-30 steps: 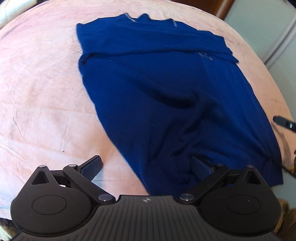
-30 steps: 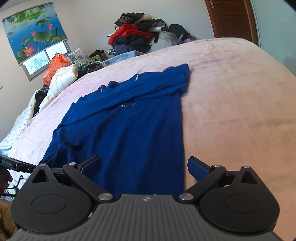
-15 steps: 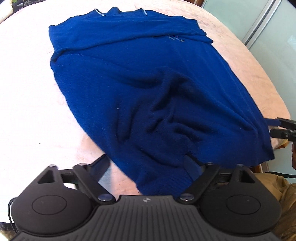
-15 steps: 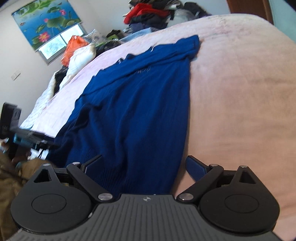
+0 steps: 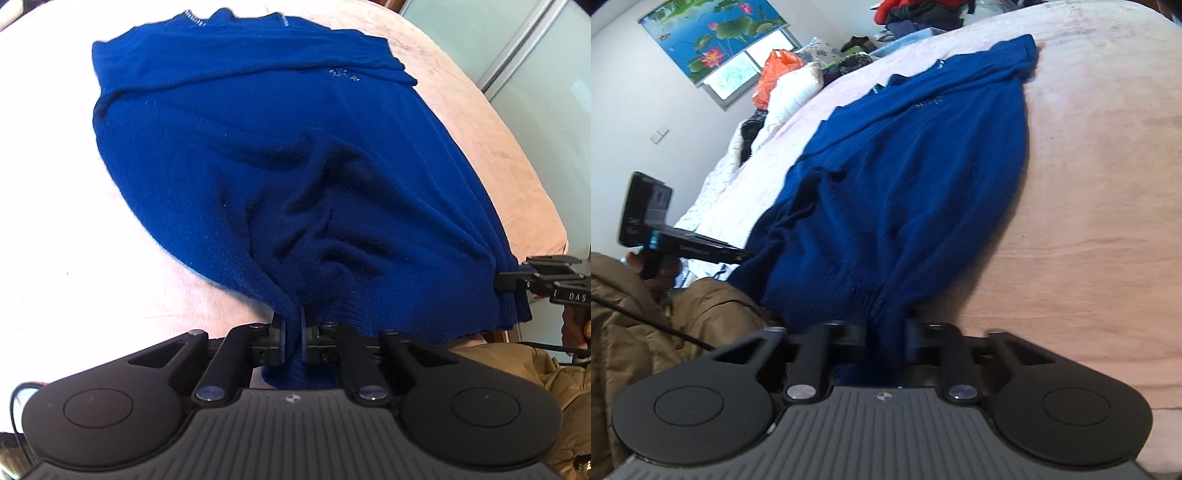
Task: Fold small clothes
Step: 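Grasp the sweater hem with the left gripper while the right gripper grasps the hem beside it, then lift the held hem with both grippers and carry it toward the collar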
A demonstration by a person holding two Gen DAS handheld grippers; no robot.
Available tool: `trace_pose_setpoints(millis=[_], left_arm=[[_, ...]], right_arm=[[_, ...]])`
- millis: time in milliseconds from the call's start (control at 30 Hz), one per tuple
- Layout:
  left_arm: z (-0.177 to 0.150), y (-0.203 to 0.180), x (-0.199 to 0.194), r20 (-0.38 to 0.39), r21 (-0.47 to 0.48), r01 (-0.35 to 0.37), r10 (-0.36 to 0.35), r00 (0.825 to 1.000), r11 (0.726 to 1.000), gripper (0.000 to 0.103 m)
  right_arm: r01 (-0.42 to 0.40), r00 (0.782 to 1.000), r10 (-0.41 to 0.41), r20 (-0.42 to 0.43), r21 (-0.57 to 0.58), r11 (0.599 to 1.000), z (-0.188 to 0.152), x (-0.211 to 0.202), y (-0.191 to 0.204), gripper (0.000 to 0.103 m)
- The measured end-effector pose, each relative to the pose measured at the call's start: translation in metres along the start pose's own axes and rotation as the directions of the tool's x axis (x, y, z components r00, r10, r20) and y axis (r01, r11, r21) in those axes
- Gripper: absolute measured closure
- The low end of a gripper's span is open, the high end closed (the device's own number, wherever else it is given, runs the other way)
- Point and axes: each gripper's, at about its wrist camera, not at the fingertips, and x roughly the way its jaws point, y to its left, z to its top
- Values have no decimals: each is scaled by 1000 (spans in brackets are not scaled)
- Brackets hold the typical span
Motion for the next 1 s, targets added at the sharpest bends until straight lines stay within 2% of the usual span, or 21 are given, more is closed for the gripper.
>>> trace_pose_setpoints(millis=[100, 200, 400, 500, 600, 633, 733, 867, 967, 1000], left_arm=[[0, 3, -11, 32, -4, 16, -16, 999, 1000, 97], [3, 6, -24, 88, -12, 17, -16, 996, 1000, 97], [13, 10, -53, 235, -7, -25, 26, 972, 1000, 97], [19, 15, -53, 247, -26, -38, 43, 968, 999, 97], [26, 20, -49, 278, -39, -99, 106, 955, 994, 97], [27, 21, -46, 281, -43, -106, 114, 953, 993, 97], [32, 27, -32, 247, -53, -76, 87, 965, 996, 97], [33, 34, -18, 212, -59, -43, 54, 976, 997, 97], [28, 41, -16, 204, -91, 8, 11, 979, 996, 96], [27, 43, -15, 201, -100, 17, 3, 980, 995, 95]], right_arm=[[7, 1000, -7, 12, -7, 1000, 3, -1, 4, 85], [-37, 996, 36, 77, 19, 999, 10, -10, 4, 86], [-139, 968, 125, 219, 48, 989, 37, -20, 1, 86], [-131, 964, 120, 239, 29, 991, 57, -14, 2, 86], [-116, 963, 106, 248, 28, 993, 70, -7, 0, 86], [-96, 964, 85, 253, 29, 995, 74, -5, -1, 86], [-67, 969, 53, 241, 49, 997, 84, 8, -8, 86], [-18, 986, 3, 169, 86, 996, 80, 31, -16, 84], [-4, 991, -12, 137, 115, 993, 70, 38, -20, 79], [-7, 991, -10, 133, 124, 992, 67, 39, -20, 72]])
